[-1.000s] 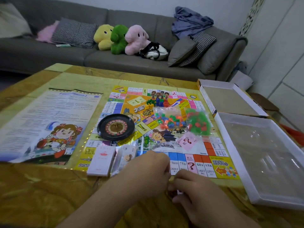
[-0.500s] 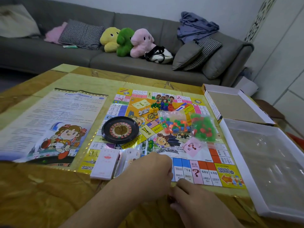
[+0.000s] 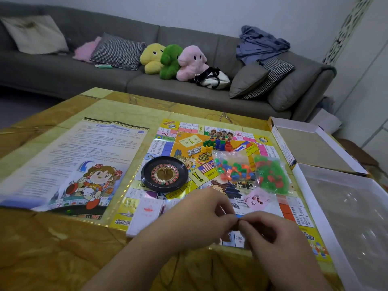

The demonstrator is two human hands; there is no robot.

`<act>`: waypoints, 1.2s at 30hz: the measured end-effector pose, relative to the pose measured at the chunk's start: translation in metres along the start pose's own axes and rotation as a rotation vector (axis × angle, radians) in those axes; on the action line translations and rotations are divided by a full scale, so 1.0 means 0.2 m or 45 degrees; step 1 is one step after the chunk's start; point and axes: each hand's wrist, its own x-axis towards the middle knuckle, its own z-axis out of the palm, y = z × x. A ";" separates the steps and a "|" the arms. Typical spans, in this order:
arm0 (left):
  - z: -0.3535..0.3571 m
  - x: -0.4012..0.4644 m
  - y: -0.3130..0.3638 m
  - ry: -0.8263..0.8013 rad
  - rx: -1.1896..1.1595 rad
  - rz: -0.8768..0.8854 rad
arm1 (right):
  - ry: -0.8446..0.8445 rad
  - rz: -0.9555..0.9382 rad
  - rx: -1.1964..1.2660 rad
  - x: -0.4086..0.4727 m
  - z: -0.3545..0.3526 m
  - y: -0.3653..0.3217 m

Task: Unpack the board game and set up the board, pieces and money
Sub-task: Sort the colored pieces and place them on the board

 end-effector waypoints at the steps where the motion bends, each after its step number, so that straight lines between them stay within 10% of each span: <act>1: -0.03 0.01 -0.02 0.089 0.025 0.003 | -0.011 0.000 0.051 0.05 0.01 -0.04; 11: -0.46 0.09 -0.43 1.010 0.205 -0.465 | -0.087 -0.222 -0.112 0.67 0.40 -0.32; 26: -0.43 0.13 -0.44 0.882 0.400 -0.520 | 0.030 -0.216 -0.243 0.76 0.44 -0.20; 36: -0.18 0.15 -0.13 0.732 0.217 -0.170 | -0.105 -0.066 -1.132 0.84 0.09 0.08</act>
